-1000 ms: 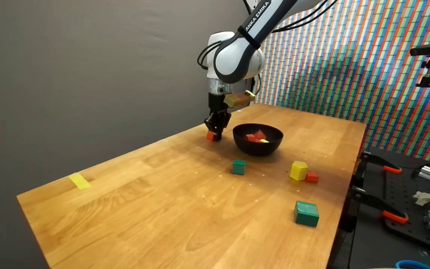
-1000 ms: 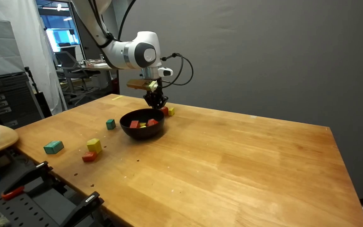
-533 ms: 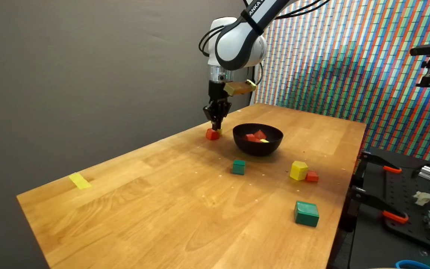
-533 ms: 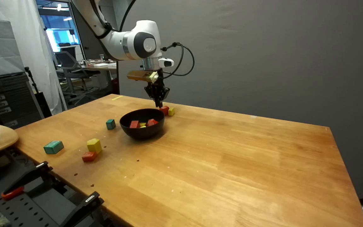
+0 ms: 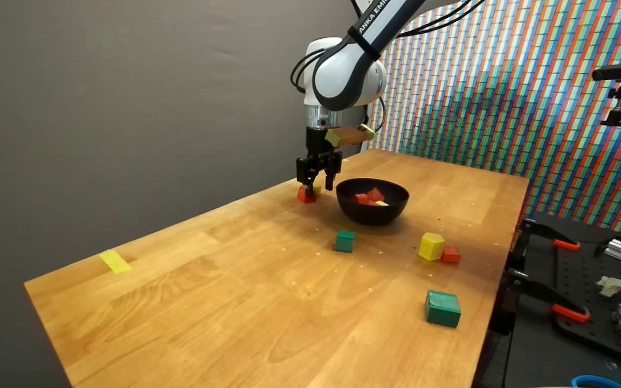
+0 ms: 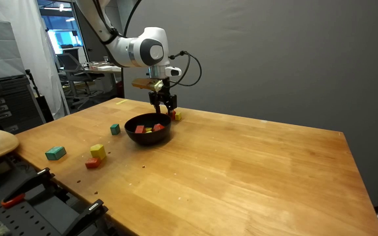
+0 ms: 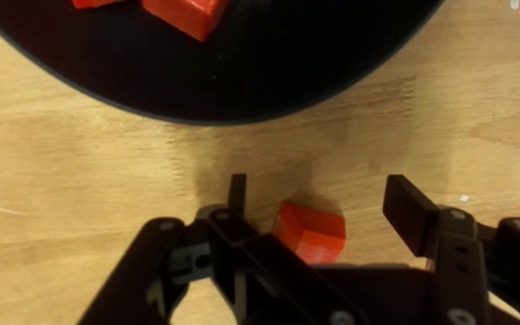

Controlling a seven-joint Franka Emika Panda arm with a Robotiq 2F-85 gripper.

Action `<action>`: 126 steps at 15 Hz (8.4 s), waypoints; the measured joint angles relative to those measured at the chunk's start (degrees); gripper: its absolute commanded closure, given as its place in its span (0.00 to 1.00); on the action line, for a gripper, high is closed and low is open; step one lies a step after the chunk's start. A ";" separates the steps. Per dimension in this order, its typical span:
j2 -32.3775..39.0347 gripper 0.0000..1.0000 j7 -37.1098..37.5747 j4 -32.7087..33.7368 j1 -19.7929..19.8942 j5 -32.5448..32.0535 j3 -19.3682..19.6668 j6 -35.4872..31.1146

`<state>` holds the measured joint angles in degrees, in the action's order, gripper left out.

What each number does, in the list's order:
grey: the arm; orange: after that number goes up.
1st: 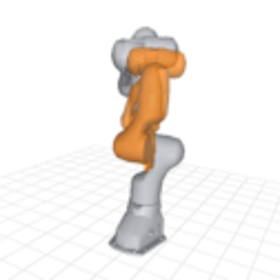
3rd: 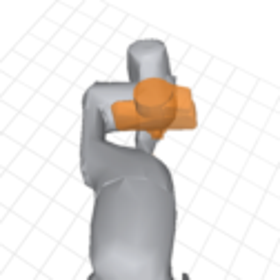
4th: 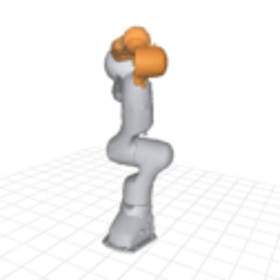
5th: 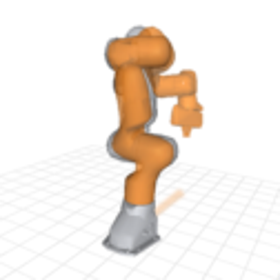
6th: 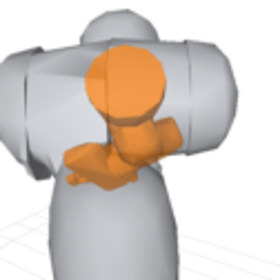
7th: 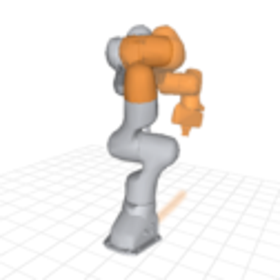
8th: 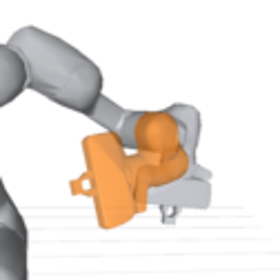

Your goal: Put all the blocks on the table in the black bowl

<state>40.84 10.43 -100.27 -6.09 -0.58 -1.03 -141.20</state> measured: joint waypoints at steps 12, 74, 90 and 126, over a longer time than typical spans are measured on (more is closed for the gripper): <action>6.48 0.00 5.09 10.50 -0.03 3.44 -0.14 3.16; -4.82 0.00 -9.89 -10.65 3.03 2.17 -0.69 -20.84; 0.95 0.97 -2.03 -1.38 -2.94 -1.35 4.66 -7.67; 11.23 0.92 11.90 18.27 1.42 5.96 3.81 6.55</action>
<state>52.07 22.33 -82.00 -4.67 5.37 2.78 -134.65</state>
